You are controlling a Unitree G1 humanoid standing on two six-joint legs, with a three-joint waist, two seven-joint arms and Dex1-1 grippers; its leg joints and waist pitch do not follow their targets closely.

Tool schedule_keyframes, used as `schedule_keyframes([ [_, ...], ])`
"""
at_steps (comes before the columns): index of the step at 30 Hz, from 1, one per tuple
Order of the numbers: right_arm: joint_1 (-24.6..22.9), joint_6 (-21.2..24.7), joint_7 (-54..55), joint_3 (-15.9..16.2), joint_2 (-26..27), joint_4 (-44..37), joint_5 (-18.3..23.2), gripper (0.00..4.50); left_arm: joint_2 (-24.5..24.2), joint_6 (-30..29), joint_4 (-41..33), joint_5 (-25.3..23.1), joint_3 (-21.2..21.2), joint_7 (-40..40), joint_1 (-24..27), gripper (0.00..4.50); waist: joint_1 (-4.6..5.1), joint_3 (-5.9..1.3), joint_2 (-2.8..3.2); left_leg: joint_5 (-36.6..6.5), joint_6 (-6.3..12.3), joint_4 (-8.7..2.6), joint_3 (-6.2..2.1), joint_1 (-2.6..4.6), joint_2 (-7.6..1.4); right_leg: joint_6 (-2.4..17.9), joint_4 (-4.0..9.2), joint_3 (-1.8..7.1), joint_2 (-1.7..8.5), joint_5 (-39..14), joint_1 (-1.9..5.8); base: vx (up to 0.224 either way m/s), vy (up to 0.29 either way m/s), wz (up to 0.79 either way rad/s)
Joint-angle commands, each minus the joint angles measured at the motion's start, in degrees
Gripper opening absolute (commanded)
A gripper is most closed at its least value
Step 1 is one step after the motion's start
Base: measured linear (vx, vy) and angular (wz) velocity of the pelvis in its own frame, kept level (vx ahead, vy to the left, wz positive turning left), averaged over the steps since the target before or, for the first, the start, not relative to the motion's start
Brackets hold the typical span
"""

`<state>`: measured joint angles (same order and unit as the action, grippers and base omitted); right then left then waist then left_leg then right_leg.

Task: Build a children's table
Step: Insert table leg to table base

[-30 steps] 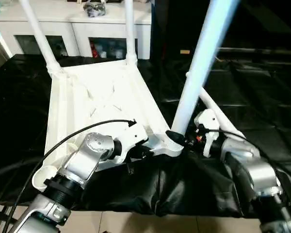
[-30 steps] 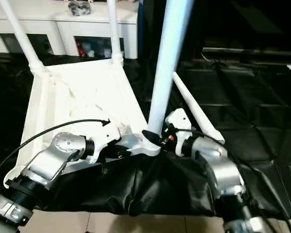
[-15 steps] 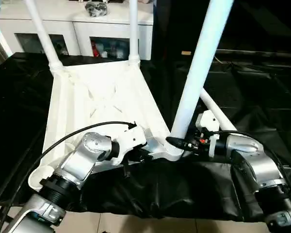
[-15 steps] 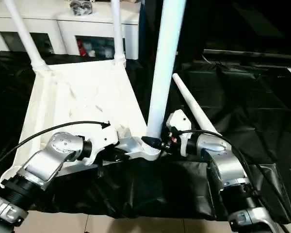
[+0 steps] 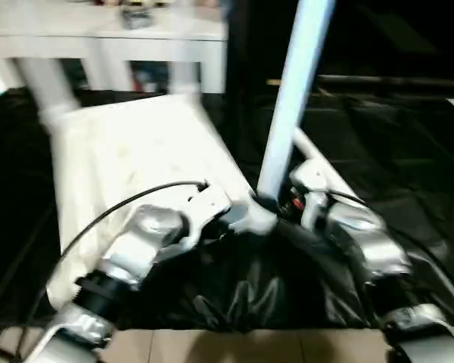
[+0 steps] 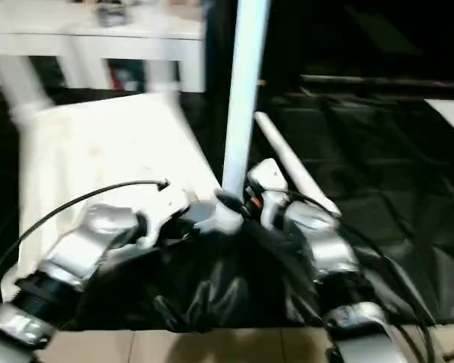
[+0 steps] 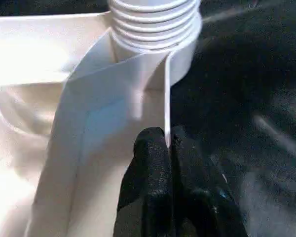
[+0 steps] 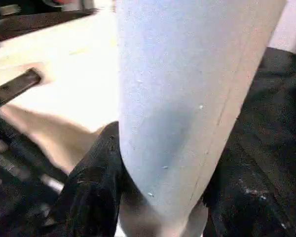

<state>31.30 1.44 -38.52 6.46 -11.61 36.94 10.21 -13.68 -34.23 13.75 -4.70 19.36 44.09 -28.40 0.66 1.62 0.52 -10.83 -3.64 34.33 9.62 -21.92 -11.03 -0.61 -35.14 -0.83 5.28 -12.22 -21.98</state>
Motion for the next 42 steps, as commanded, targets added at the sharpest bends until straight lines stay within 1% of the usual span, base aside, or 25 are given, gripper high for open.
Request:
schedule_keyframes([
  [1,0.71,3.04,10.92,0.1,2.22,8.86,-4.74,1.88,4.33,-3.93,-6.28,0.34,-1.02,-4.56,-1.4,0.0,-0.23,-2.3,0.43,-19.04,-1.83,-5.42,-0.7,0.39,-1.14,11.7,4.75,0.33,1.73,-14.72,1.71,0.0,0.0,0.0],
  [3,2.43,2.6,14.68,0.09,4.58,11.23,-5.24,1.88,7.31,-6.62,-6.26,-0.14,-1.69,-8.35,-1.51,0.0,0.23,-2.45,0.49,-17.58,-1.53,-5.21,-0.57,0.32,-1.16,12.22,4.71,0.49,1.78,-12.99,1.55,0.0,0.0,0.0],
  [4,2.87,2.43,15.57,0.16,5.21,11.84,-5.44,1.88,8.19,-7.03,-6.09,-0.21,-1.86,-9.56,-1.59,0.0,0.26,-2.32,0.46,-17.41,-1.25,-5.23,-0.58,0.14,-1.06,12.21,4.79,0.41,1.69,-13.01,1.57,0.0,0.0,0.0],
  [5,3.52,2.39,16.52,0.26,6.35,12.63,-5.5,1.88,9.28,-6.77,-5.39,-0.6,-1.75,-11.24,-1.85,0.0,0.18,-2.48,0.39,-17.06,-0.72,-5.13,-0.48,0.11,-0.99,11.99,4.84,0.4,1.6,-12.53,1.62,0.0,0.0,0.0],
  [6,4.26,2.22,17.53,0.23,7.76,13.69,-5.67,1.88,10.27,-6.33,-4.61,-1.22,-1.39,-12.7,-2.15,0.0,0.02,-2.73,0.32,-16.1,-0.17,-4.95,-0.42,0.26,-1.0,12.24,4.81,0.48,1.59,-10.73,1.57,0.0,0.0,0.0],
  [7,4.26,2.22,17.53,0.23,7.76,13.69,-5.67,1.88,10.27,-6.33,-4.61,-1.22,-1.39,-12.7,-2.15,0.0,-0.11,-2.84,0.37,-14.21,0.45,-4.82,-0.38,0.17,-1.02,12.8,4.57,0.5,1.55,-7.42,1.74,0.0,0.0,0.0],
  [10,4.9,1.31,18.23,0.51,9.61,15.32,-6.08,1.88,11.01,-6.16,-4.14,-1.57,-1.06,-13.6,-2.6,0.0,-0.41,-2.88,0.49,-10.89,2.02,-4.62,-0.16,0.14,-1.01,14.09,4.09,0.42,1.44,-0.96,1.89,0.0,0.0,0.0],
  [12,4.94,1.07,18.14,0.51,10.06,15.77,-6.17,1.88,10.98,-5.98,-4.15,-1.83,-0.86,-13.39,-2.65,0.0,-0.38,-2.79,0.53,-11.4,2.3,-4.73,-0.15,0.23,-1.07,14.35,4.1,0.37,1.38,-1.17,1.88,0.0,0.0,0.0],
  [16,5.21,0.3,18.84,0.17,10.57,16.96,-6.58,1.88,10.83,-6.11,-4.68,-1.49,-0.76,-13.5,-2.5,0.0,-0.2,-2.52,0.66,-16.25,1.17,-5.04,-0.14,0.48,-1.16,13.7,4.66,0.48,1.43,-7.1,1.52,0.0,0.0,0.0],
  [19,5.28,0.81,19.68,0.22,10.53,17.13,-7.2,1.88,10.52,-5.54,-4.83,-1.41,-0.41,-13.23,-2.34,0.0,-0.14,-2.5,0.67,-16.98,0.56,-5.14,-0.2,0.45,-1.15,12.87,4.76,0.54,1.37,-8.07,1.4,0.0,0.0,0.0],
  [22,5.32,0.81,19.08,-0.51,10.64,17.33,-6.52,1.88,10.18,-4.01,-4.89,-1.56,0.11,-12.57,-2.14,0.0,-0.12,-2.52,0.69,-17.18,0.5,-5.17,-0.19,0.47,-1.17,12.74,4.77,0.57,1.36,-7.74,1.31,0.0,0.0,0.0],
  [23,5.34,0.83,18.54,-1.1,10.64,17.22,-5.82,2.44,9.94,-4.07,-5.02,-1.72,0.45,-12.31,-1.97,0.0,-0.12,-2.54,0.69,-17.07,0.54,-5.16,-0.21,0.44,-1.17,12.77,4.74,0.57,1.38,-7.51,1.33,0.0,0.0,0.0],
  [24,5.57,1.21,17.86,-2.21,10.69,17.0,-4.49,2.58,9.4,-3.56,-5.11,-1.91,1.06,-11.67,-1.75,0.0,-0.13,-2.52,0.71,-17.05,0.67,-5.21,-0.21,0.4,-1.16,12.78,4.74,0.56,1.37,-7.29,1.36,0.0,0.0,0.0],
  [26,5.9,1.13,17.3,-2.82,10.44,16.61,-3.77,2.67,8.95,-2.93,-5.21,-1.78,1.36,-10.93,-1.47,0.0,-0.22,-2.59,0.87,-16.94,0.72,-5.16,-0.22,0.52,-1.22,13.19,4.73,0.57,1.41,-6.79,1.29,0.0,0.0,0.0],
  [27,6.16,0.84,16.97,-2.84,10.15,16.43,-3.8,2.78,8.65,-2.06,-5.21,-1.49,1.43,-10.24,-1.33,0.0,-0.42,-2.66,0.77,-15.88,0.87,-5.02,-0.14,0.46,-1.24,13.66,4.59,0.59,1.41,-5.21,1.34,0.0,0.0,0.0],
  [29,6.25,0.84,16.79,-2.82,9.84,16.12,-3.86,3.01,8.37,-1.71,-5.27,-1.3,1.48,-9.77,-1.18,0.0,-0.77,-2.64,0.93,-13.72,1.36,-4.95,-0.03,0.36,-1.23,13.99,4.33,0.58,1.41,-2.81,1.5,0.0,0.0,0.0],
  [30,6.26,0.68,16.48,-2.63,9.36,15.35,-4.07,3.07,7.94,-0.76,-5.22,-1.04,1.49,-9.02,-0.99,0.0,-1.09,-2.68,1.2,-12.87,1.5,-4.87,0.04,0.52,-1.25,14.18,4.27,0.57,1.44,-2.08,1.51,0.0,0.0,0.0],
  [31,6.23,0.65,16.32,-2.61,9.24,15.08,-4.11,3.13,7.84,-0.64,-5.2,-0.96,1.46,-8.87,-0.95,0.0,-1.22,-2.71,1.01,-11.91,1.7,-4.72,0.12,0.41,-1.13,14.44,4.11,0.6,1.37,-1.0,1.67,0.0,0.0,0.0],
  [32,6.11,0.54,15.81,-2.6,8.8,13.99,-4.2,3.13,7.39,0.13,-5.08,-0.71,1.42,-8.22,-0.85,0.0,-1.46,-2.78,1.14,-11.51,1.83,-4.69,0.14,0.51,-1.18,14.63,4.07,0.61,1.46,-0.41,1.67,0.0,0.0,0.0],
  [33,6.06,0.5,15.65,-2.62,8.63,13.57,-4.21,3.36,7.2,0.51,-5.02,-0.64,1.43,-7.96,-0.84,0.0,-1.66,-2.86,1.05,-10.03,2.31,-4.48,0.2,0.44,-1.14,14.88,3.88,0.62,1.44,1.25,1.76,0.0,0.0,0.0],
  [36,5.2,0.53,13.1,-2.77,7.06,8.97,-4.14,3.57,5.63,2.39,-5.11,0.55,1.4,-5.52,-0.68,0.0,-2.4,-2.75,1.26,-8.04,3.34,-4.32,0.4,0.53,-1.16,14.92,3.74,0.65,1.45,2.54,1.72,0.0,0.0,0.0],
  [37,4.62,0.86,11.83,-2.43,6.26,6.79,-4.06,3.67,5.1,2.66,-5.13,0.85,1.35,-4.65,-0.63,0.0,-2.73,-2.76,1.13,-7.26,3.49,-4.28,0.4,0.51,-1.15,14.55,3.67,0.64,1.37,3.05,1.87,0.0,0.0,0.0],
  [39,2.43,2.47,7.33,-0.7,3.65,0.36,-3.77,3.9,3.84,3.81,-4.74,1.25,1.22,-2.86,-0.65,0.0,-2.96,-2.89,1.15,-5.73,3.87,-4.09,0.42,0.55,-1.17,14.44,3.38,0.65,1.31,4.8,1.84,0.0,0.0,0.0],
  [40,1.78,2.98,6.11,-0.12,2.82,-1.31,-3.81,3.9,3.53,4.24,-4.46,1.28,1.2,-2.52,-0.7,0.0,-3.28,-2.9,1.19,-4.45,4.34,-3.93,0.44,0.53,-1.13,14.22,3.28,0.64,1.22,6.51,1.91,0.0,0.0,0.0],
  [42,0.37,4.0,3.57,1.11,0.96,-4.81,-3.93,3.9,2.9,5.16,-3.8,1.31,1.19,-1.84,-0.84,0.0,-3.39,-2.85,1.31,-4.96,4.37,-3.98,0.45,0.58,-1.15,14.17,3.26,0.61,1.24,6.37,1.81,0.0,0.0,0.0],
])
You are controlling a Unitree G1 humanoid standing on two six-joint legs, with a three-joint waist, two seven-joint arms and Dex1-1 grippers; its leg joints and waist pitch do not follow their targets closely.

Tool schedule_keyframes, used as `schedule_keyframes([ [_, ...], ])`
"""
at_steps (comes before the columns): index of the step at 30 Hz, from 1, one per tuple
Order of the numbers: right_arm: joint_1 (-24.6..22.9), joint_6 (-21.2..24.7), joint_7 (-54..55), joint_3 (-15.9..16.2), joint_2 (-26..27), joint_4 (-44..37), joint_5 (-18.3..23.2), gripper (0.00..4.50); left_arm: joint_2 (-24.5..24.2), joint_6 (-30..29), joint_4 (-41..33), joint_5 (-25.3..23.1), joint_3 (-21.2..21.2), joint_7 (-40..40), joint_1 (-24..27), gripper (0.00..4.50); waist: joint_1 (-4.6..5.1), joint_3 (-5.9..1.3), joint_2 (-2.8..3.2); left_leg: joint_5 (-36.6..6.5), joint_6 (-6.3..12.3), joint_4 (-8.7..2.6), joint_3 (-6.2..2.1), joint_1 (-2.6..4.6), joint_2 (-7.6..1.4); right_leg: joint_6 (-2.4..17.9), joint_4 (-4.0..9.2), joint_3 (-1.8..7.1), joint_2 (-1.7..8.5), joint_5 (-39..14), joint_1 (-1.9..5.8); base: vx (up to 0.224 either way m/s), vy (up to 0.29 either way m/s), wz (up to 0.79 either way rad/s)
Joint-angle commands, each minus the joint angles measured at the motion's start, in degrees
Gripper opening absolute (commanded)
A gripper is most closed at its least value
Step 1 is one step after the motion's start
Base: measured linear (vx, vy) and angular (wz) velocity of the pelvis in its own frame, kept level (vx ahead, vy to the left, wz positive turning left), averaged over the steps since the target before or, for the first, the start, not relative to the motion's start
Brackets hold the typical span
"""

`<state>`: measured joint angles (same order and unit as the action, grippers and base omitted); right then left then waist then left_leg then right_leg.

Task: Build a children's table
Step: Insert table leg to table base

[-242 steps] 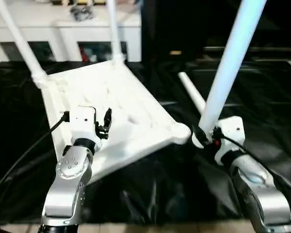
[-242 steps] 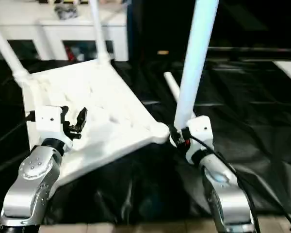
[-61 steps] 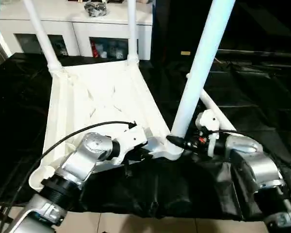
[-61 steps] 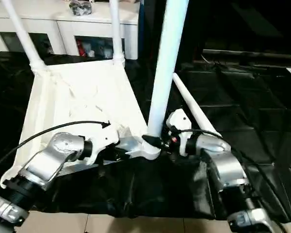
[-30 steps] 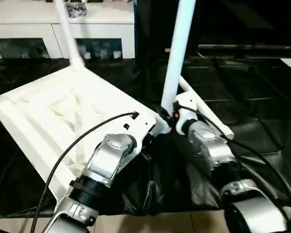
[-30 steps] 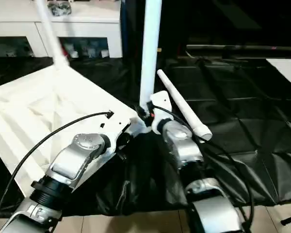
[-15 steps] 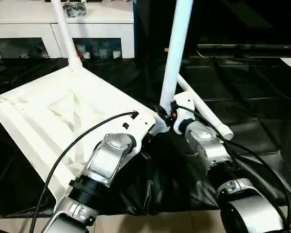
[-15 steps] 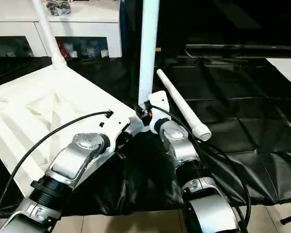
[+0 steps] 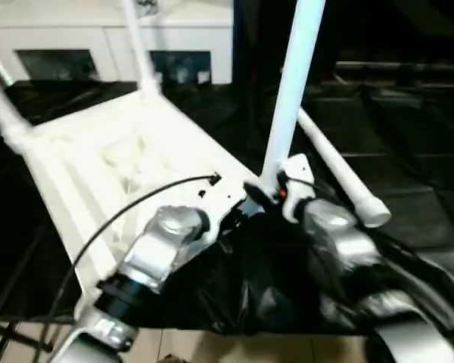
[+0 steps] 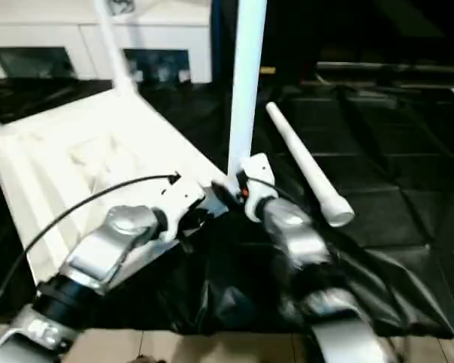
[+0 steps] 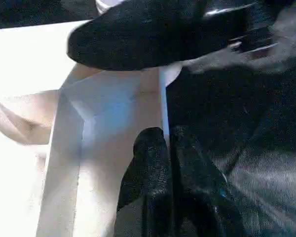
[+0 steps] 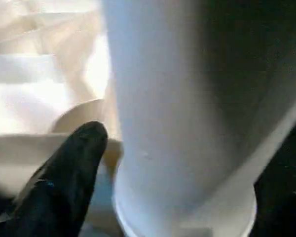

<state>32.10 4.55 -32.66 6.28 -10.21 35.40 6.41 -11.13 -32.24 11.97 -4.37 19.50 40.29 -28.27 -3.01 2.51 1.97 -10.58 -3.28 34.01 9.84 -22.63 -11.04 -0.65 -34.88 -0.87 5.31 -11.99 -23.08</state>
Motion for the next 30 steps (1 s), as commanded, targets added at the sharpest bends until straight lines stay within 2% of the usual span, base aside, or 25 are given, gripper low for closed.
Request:
schedule_keyframes([
  [1,-1.32,1.43,-3.92,1.93,-1.65,-5.47,-0.05,3.9,-0.03,3.71,-1.59,1.1,1.08,2.56,-1.05,0.0,0.01,-3.68,-0.19,-5.48,3.98,-3.65,0.22,1.41,-1.15,13.88,3.17,0.69,1.17,5.63,2.94,0.0,0.0,0.0],
  [5,-4.67,2.93,-10.52,3.66,-6.67,-13.64,0.89,3.9,-1.54,6.28,-0.02,1.91,1.22,6.02,-1.43,0.0,-0.26,-3.7,-0.28,-5.49,4.0,-3.64,0.17,1.2,-1.12,13.3,3.04,0.71,1.21,6.05,3.12,0.0,0.0,0.0],
  [6,-6.04,4.52,-13.57,4.07,-8.82,-17.03,1.63,3.9,-2.63,8.37,0.42,2.34,1.86,8.47,-1.57,0.0,-0.26,-3.6,-0.24,-6.18,4.02,-3.66,0.17,1.26,-1.08,13.27,3.26,0.72,1.19,4.95,3.05,0.0,0.0,0.0],
  [7,-6.04,4.52,-13.57,4.07,-8.82,-17.03,1.63,3.9,-2.63,8.37,0.42,2.34,1.86,8.47,-1.57,0.0,-0.39,-3.65,-0.23,-6.75,3.85,-3.72,0.11,1.36,-1.21,13.11,3.21,0.77,1.26,4.15,3.06,0.0,0.0,0.0],
  [8,-7.55,6.36,-17.35,4.99,-11.68,-20.32,2.3,3.9,-3.99,9.61,0.58,3.01,2.77,11.82,-1.73,0.0,-0.22,-3.63,-0.09,-6.95,3.75,-3.74,0.1,1.29,-1.16,13.28,3.17,0.73,1.2,3.86,3.03,0.0,0.0,0.0],
  [10,-8.32,8.51,-19.29,5.51,-13.45,-22.02,2.71,3.9,-5.04,10.63,0.53,3.82,3.37,14.87,-1.87,0.0,-0.48,-3.62,-0.1,-7.16,3.86,-3.69,0.13,1.54,-1.26,13.53,3.21,0.81,1.18,3.86,2.94,0.0,0.0,0.0],
  [15,-9.16,11.19,-20.39,5.77,-15.05,-24.13,2.78,3.9,-6.66,12.4,0.58,4.55,4.29,19.43,-2.23,0.0,-0.43,-3.63,-0.11,-7.56,3.14,-3.72,0.17,1.5,-1.3,14.2,3.17,0.79,1.34,2.49,2.84,0.0,0.0,0.0],
  [20,-10.19,13.44,-22.64,6.61,-16.3,-26.43,3.28,3.9,-7.86,13.75,1.37,4.54,4.88,22.01,-2.7,0.0,-0.36,-3.68,-0.14,-6.88,3.22,-3.66,0.11,1.38,-1.22,14.3,3.02,0.73,1.33,3.61,2.99,0.0,0.0,0.0],
  [22,-10.54,14.39,-23.6,7.09,-16.84,-27.41,3.73,3.64,-8.29,14.05,1.46,4.74,5.04,22.63,-2.66,0.0,-0.23,-3.69,-0.18,-7.1,3.23,-3.64,0.11,1.37,-1.22,14.4,3.02,0.73,1.37,3.17,3.06,0.0,0.0,0.0],
  [24,-10.57,14.46,-23.71,7.17,-16.91,-27.5,3.73,3.64,-8.33,14.07,1.47,4.75,5.05,22.68,-2.65,0.0,-0.27,-3.77,-0.15,-6.5,3.36,-3.53,0.13,1.43,-1.25,14.58,2.94,0.78,1.42,3.73,3.04,0.0,0.0,0.0],
  [25,-10.72,14.74,-24.12,7.4,-17.16,-27.81,3.65,3.45,-8.41,14.25,1.6,4.66,5.01,22.93,-2.61,0.0,-0.29,-3.83,-0.11,-6.08,3.46,-3.46,0.14,1.44,-1.23,14.78,2.86,0.76,1.38,4.32,3.07,0.0,0.0,0.0],
  [30,-10.63,15.1,-24.03,7.62,-17.27,-27.48,3.02,3.07,-8.62,15.01,2.4,4.36,4.96,23.71,-2.85,0.0,-0.33,-3.92,-0.13,-5.54,3.76,-3.32,0.16,1.47,-1.17,15.27,2.69,0.73,1.33,5.76,3.11,0.0,0.0,0.0],
])
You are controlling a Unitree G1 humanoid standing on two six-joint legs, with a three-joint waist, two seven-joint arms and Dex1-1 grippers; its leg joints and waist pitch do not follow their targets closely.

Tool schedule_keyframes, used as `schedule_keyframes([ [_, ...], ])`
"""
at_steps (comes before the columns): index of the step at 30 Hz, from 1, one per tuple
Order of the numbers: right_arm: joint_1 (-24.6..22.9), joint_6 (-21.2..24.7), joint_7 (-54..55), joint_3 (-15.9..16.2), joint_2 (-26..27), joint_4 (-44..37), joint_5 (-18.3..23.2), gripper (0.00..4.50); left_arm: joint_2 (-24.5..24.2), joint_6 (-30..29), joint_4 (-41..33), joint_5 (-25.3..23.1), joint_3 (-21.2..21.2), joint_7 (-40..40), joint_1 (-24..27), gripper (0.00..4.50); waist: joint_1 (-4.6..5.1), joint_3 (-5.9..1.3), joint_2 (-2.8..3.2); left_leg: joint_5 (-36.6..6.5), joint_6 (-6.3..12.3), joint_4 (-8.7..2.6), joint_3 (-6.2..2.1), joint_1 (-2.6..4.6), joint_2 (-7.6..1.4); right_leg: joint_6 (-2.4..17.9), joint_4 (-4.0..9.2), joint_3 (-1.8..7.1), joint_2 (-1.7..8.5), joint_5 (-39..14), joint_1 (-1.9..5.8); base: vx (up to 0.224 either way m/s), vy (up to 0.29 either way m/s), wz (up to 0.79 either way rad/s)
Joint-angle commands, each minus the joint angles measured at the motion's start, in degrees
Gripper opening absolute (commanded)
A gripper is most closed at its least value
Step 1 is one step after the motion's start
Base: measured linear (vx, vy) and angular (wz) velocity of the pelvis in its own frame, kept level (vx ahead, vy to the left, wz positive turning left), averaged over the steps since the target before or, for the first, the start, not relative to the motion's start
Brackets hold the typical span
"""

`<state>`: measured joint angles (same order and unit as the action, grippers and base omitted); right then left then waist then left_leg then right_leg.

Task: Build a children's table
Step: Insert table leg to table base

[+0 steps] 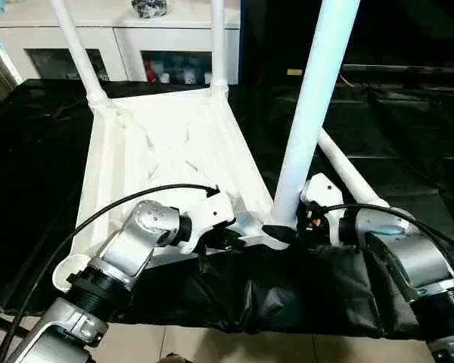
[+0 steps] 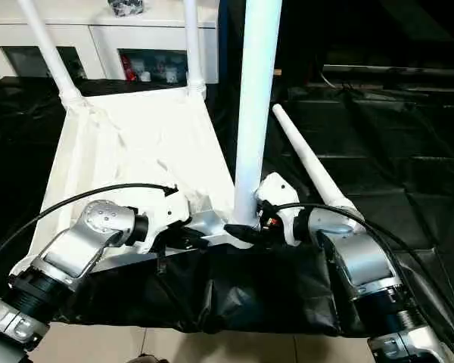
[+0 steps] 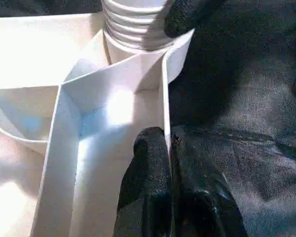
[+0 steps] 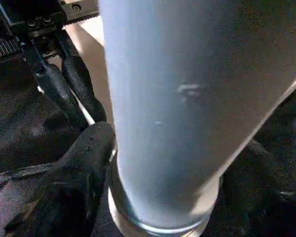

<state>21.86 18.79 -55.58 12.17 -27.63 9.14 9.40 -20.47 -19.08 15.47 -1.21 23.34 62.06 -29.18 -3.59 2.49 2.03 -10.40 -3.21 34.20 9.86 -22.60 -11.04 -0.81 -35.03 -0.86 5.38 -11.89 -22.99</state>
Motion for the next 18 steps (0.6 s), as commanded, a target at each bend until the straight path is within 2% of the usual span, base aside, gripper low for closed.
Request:
schedule_keyframes([
  [1,-0.38,0.86,-1.15,1.81,0.15,-1.11,-0.11,3.01,0.68,1.98,-0.96,1.18,1.13,2.06,-1.97,0.0,0.21,-3.9,-0.18,-5.79,3.74,-3.5,0.15,1.44,-1.16,15.48,2.86,0.71,1.26,5.59,3.01,0.0,0.0,0.0],
  [3,-0.35,1.1,-1.31,1.98,0.2,-1.02,-0.48,2.81,0.61,2.3,-0.66,1.05,1.09,2.34,-2.0,0.0,0.24,-3.88,-0.21,-6.06,3.63,-3.52,0.12,1.41,-1.17,15.47,2.84,0.7,1.28,5.29,3.06,0.0,0.0,0.0],
  [13,-0.31,0.96,-1.4,3.0,0.81,0.32,-0.9,2.7,0.16,2.52,-0.64,0.87,1.18,2.85,-1.7,0.0,0.21,-3.93,-0.16,-6.33,3.35,-3.43,0.1,1.45,-1.15,15.44,2.75,0.71,1.28,4.66,3.07,0.0,0.0,0.0],
  [17,-0.74,1.63,-0.62,1.75,2.09,1.02,0.41,2.7,0.16,1.69,-0.55,0.9,0.88,2.36,-1.66,0.0,0.22,-3.93,-0.08,-6.5,3.29,-3.42,0.09,1.43,-1.12,15.57,2.71,0.69,1.3,4.58,3.07,0.0,0.0,0.0],
  [18,-0.77,1.45,1.32,0.42,3.66,2.22,1.04,2.7,0.83,0.65,-0.08,0.85,0.18,0.76,-2.01,0.0,0.34,-3.93,-0.03,-6.78,3.26,-3.42,0.17,1.42,-1.11,15.62,2.7,0.75,1.33,4.43,2.98,0.0,0.0,0.0],
])
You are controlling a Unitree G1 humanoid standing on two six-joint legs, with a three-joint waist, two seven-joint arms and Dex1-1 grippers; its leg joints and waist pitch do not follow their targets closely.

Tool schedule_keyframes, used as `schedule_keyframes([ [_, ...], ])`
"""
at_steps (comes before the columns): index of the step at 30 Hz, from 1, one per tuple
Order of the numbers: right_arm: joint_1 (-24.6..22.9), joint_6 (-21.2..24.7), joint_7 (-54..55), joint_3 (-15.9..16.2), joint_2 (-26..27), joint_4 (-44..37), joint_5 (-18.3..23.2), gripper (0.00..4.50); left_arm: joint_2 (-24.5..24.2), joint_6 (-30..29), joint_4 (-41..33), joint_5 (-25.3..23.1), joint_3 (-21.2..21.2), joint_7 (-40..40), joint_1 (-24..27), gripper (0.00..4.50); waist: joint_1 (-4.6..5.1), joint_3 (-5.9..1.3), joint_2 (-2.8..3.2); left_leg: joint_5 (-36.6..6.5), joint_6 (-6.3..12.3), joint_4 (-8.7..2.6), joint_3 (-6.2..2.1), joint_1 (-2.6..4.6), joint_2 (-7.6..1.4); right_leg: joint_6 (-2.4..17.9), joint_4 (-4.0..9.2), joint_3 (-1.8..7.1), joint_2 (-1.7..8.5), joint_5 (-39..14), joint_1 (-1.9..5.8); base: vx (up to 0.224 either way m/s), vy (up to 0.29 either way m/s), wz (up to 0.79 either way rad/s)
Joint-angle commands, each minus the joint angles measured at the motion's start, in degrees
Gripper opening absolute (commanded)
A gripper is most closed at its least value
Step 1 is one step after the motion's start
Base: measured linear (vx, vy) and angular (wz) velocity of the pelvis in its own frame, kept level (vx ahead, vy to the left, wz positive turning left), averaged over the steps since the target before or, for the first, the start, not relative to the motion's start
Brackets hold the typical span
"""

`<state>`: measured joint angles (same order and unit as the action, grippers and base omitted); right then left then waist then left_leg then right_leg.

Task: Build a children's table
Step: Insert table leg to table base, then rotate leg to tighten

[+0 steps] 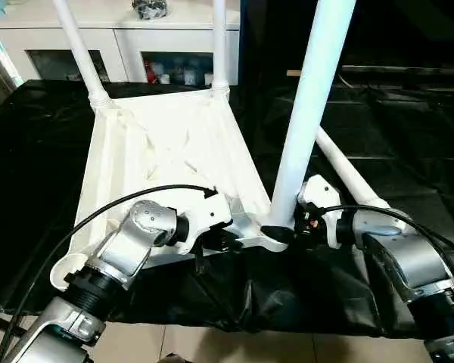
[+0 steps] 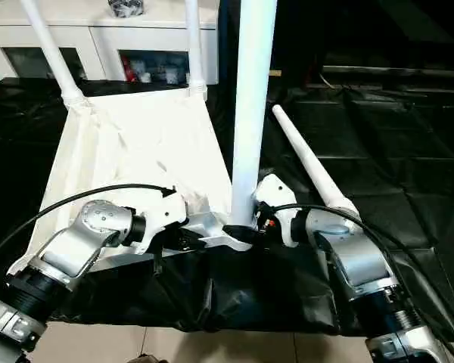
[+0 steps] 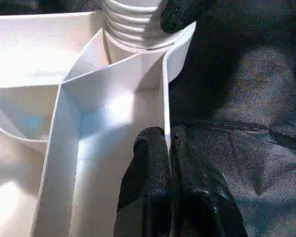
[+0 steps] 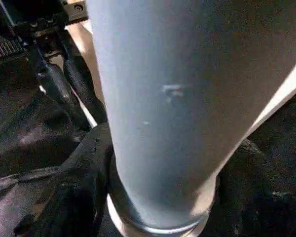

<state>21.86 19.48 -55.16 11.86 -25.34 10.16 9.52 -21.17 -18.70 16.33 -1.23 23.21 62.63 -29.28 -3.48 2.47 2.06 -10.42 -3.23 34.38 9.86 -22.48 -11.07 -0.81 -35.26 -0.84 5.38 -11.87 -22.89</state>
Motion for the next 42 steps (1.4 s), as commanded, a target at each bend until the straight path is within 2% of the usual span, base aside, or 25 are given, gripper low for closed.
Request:
schedule_keyframes([
  [1,-0.75,0.63,1.92,0.08,2.15,1.83,1.18,2.7,1.89,-0.23,-0.7,0.83,-0.05,-0.63,-2.1,0.0,0.26,-3.81,-0.13,-7.39,2.98,-3.68,0.18,1.31,-1.07,15.68,3.06,0.68,1.3,3.47,2.89,0.0,0.0,0.0],
  [3,-0.26,0.3,6.25,-1.77,4.75,4.39,1.3,2.7,3.43,-1.87,0.48,0.58,-1.49,-4.14,-2.98,0.0,0.47,-3.77,-0.08,-8.42,2.18,-3.81,0.18,1.34,-1.03,15.5,3.2,0.7,1.38,1.2,2.78,0.0,0.0,0.0],
  [5,1.66,-0.42,15.96,-4.43,9.91,11.27,0.11,2.7,7.31,-6.33,2.08,-0.3,-4.32,-12.48,-5.1,0.0,0.7,-3.61,-0.07,-10.21,0.92,-4.03,0.21,1.5,-1.09,15.26,3.5,0.72,1.4,-2.06,2.48,0.0,0.0,0.0],
  [7,2.91,-0.88,20.44,-5.32,12.4,14.8,-0.58,2.7,9.35,-8.62,2.16,-0.23,-5.5,-15.72,-5.78,0.0,1.31,-3.63,-0.17,-11.78,-0.79,-4.3,-0.12,1.28,-0.79,14.02,3.89,0.55,1.41,-6.39,2.84,0.0,0.0,0.0],
  [10,5.88,-1.45,27.77,-6.98,17.19,21.12,-1.14,2.69,12.85,-11.91,2.29,-0.79,-6.8,-21.22,-6.45,0.0,2.4,-3.54,-0.15,-12.63,-0.97,-4.4,-0.21,0.76,-0.67,13.6,4.01,0.53,1.43,-7.2,2.91,0.0,0.0,0.0],
  [12,9.06,-2.34,34.07,-8.71,21.02,26.93,-1.54,2.69,15.63,-13.49,2.77,-1.48,-7.37,-25.36,-6.77,0.0,3.11,-3.58,-0.26,-12.86,-0.63,-4.3,-0.24,0.75,-0.48,13.33,4.4,0.49,1.39,-8.08,2.81,0.0,0.0,0.0],
  [13,9.14,-2.35,34.22,-8.77,21.11,27.08,-1.53,2.69,15.7,-13.53,2.79,-1.49,-7.39,-25.46,-6.77,0.0,3.29,-3.64,-0.29,-12.5,-0.22,-4.2,-0.2,0.72,-0.43,13.56,4.4,0.52,1.39,-7.84,2.79,0.0,0.0,0.0],
  [14,11.26,-2.76,37.53,-10.14,23.1,30.63,-1.34,2.69,17.25,-14.37,2.99,-1.71,-7.62,-27.35,-6.78,0.0,3.3,-3.64,-0.16,-12.36,-0.12,-4.22,-0.23,0.78,-0.48,13.67,4.48,0.51,1.4,-7.81,2.73,0.0,0.0,0.0],
  [16,13.61,-4.07,39.26,-10.88,24.73,34.32,-1.57,2.69,18.4,-14.47,2.63,-2.19,-6.97,-28.39,-6.39,0.0,3.66,-3.75,-0.12,-12.07,0.34,-4.17,-0.27,0.67,-0.48,14.25,4.35,0.45,1.39,-6.75,2.81,0.0,0.0,0.0],
  [17,14.35,-4.65,39.52,-10.89,25.1,35.44,-1.83,2.69,18.58,-14.4,2.43,-2.43,-6.53,-28.61,-6.21,0.0,3.76,-3.68,-0.42,-12.34,0.73,-4.2,-0.29,0.69,-0.53,14.41,4.4,0.37,1.36,-7.17,2.75,0.0,0.0,0.0],
  [19,15.01,-5.33,39.47,-10.58,25.25,36.45,-2.33,2.69,18.52,-14.26,2.17,-2.85,-6.04,-28.96,-6.01,0.0,3.68,-3.76,-0.36,-11.39,1.57,-4.13,-0.18,0.78,-0.68,14.71,4.34,0.36,1.26,-5.06,2.73,0.0,0.0,0.0],
  [20,15.39,-5.87,39.38,-10.44,25.28,37.09,-2.71,2.69,18.44,-13.93,2.03,-3.04,-5.78,-29.07,-5.88,0.0,3.67,-3.77,-0.63,-10.89,1.85,-4.1,-0.13,0.74,-0.69,14.8,4.26,0.38,1.24,-4.22,2.78,0.0,0.0,0.0],
  [22,16.09,-6.87,39.36,-10.65,25.41,38.34,-3.19,2.69,18.39,-14.03,1.64,-3.14,-5.66,-29.25,-5.53,0.0,3.59,-3.8,-0.54,-10.44,2.36,-4.07,-0.08,0.77,-0.74,15.23,4.14,0.36,1.29,-3.14,2.75,0.0,0.0,0.0],
  [23,16.31,-7.07,37.91,-11.27,25.15,38.35,-2.44,3.23,17.76,-12.8,1.21,-3.33,-5.14,-28.49,-5.17,0.0,3.58,-3.78,-0.55,-10.3,2.6,-4.08,-0.05,0.79,-0.7,15.36,4.14,0.35,1.25,-2.87,2.8,0.0,0.0,0.0],
  [26,16.94,-8.03,36.83,-11.54,24.59,39.51,-2.94,3.43,17.2,-12.31,0.59,-3.33,-4.71,-27.87,-4.6,0.0,3.55,-3.74,-0.5,-11.04,3.01,-4.07,0.0,0.94,-0.81,15.67,4.25,0.4,1.37,-3.86,2.68,0.0,0.0,0.0],
  [30,16.75,-9.67,35.11,-10.52,22.83,38.82,-4.04,3.84,16.07,-10.59,0.01,-3.19,-4.05,-25.95,-3.94,0.0,2.72,-3.81,-0.49,-9.75,3.27,-4.01,0.1,0.99,-0.92,15.53,4.02,0.4,1.3,-2.47,2.62,0.0,0.0,0.0],
  [36,14.79,-9.88,25.95,-8.85,18.5,32.41,-3.22,3.9,13.09,-9.37,-0.53,-2.62,-3.3,-22.2,-3.23,0.0,2.16,-3.69,-0.62,-10.27,3.35,-4.07,0.16,1.01,-0.97,15.18,4.11,0.45,1.29,-2.96,2.66,0.0,0.0,0.0],
  [39,12.51,-9.77,19.26,-7.11,14.79,26.94,-3.32,3.9,10.94,-8.22,-0.7,-2.23,-2.8,-19.32,-2.99,0.0,1.43,-3.67,-0.65,-10.12,3.22,-4.04,0.19,1.1,-0.98,14.38,4.1,0.53,1.2,-3.18,2.64,0.0,0.0,0.0],
  [42,10.34,-8.61,14.4,-5.92,11.92,22.42,-2.37,3.9,9.36,-6.68,-0.49,-2.22,-2.5,-17.19,-2.89,0.0,0.92,-3.72,-0.62,-9.21,3.64,-4.0,0.24,1.2,-1.06,14.6,3.95,0.53,1.19,-1.49,2.53,0.0,0.0,0.0],
])
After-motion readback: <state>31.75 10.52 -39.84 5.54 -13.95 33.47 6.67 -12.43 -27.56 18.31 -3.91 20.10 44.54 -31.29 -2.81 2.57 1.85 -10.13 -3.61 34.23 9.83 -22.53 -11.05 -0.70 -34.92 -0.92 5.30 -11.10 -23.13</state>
